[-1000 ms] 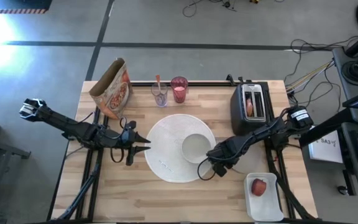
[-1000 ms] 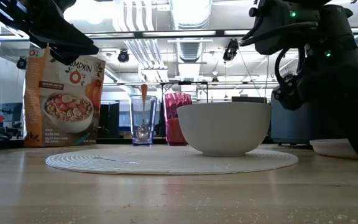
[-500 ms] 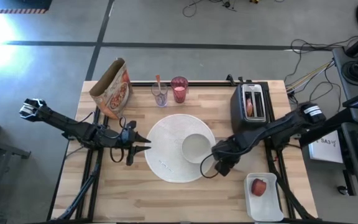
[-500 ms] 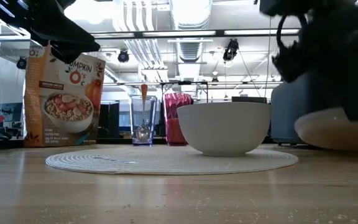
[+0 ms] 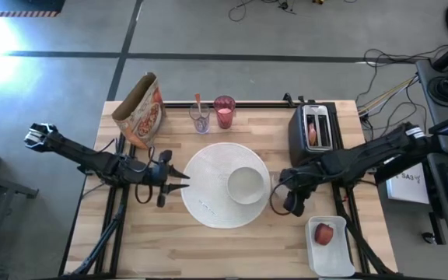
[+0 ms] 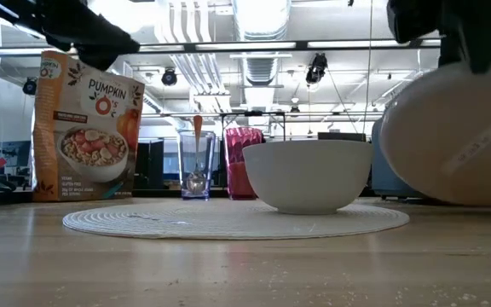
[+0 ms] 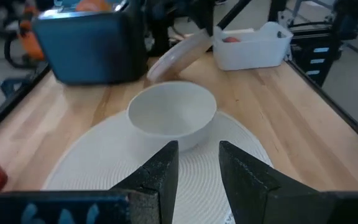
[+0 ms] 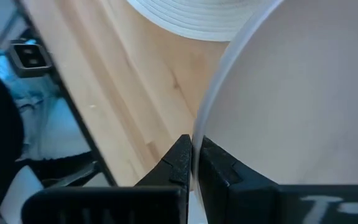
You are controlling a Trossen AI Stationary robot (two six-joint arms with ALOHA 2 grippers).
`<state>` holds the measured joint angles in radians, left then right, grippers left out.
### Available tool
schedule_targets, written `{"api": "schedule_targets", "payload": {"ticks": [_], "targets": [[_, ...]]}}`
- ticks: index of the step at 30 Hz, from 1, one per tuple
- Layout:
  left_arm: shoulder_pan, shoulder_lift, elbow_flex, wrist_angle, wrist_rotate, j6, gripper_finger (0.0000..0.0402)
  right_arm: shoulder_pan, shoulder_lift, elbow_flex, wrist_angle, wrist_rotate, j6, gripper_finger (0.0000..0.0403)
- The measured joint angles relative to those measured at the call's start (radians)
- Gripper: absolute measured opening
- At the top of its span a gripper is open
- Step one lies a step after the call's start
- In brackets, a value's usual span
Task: Arrange a breakfast setting
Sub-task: Put the gray plate on the white table mat
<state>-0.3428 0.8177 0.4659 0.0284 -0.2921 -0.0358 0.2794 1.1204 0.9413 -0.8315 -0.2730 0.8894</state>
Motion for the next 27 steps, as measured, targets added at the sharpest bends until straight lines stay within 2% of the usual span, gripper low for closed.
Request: {"api": "schedule_targets", "payload": {"ticks": [8,12,18,27], "targets": [[0.001,0.0,0.051,-0.001,0.045,0.104,0.01,0.0,-0.064,0.0,-0.004,0.0,-0.024,0.0009],[0.0,0.0,0.06,-0.001,0.097,0.165,0.01,0.0,-0.079,0.0,0.001,0.001,-0.075,0.0009],[0.0,0.0,0.059,-0.002,0.101,0.227,0.01,0.0,-0.086,0.009,0.006,0.011,-0.16,0.0009],[0.0,0.031,0.093,0.01,0.101,0.247,0.01,0.0,-0.054,0.196,0.03,0.037,-0.436,0.0009]]}}
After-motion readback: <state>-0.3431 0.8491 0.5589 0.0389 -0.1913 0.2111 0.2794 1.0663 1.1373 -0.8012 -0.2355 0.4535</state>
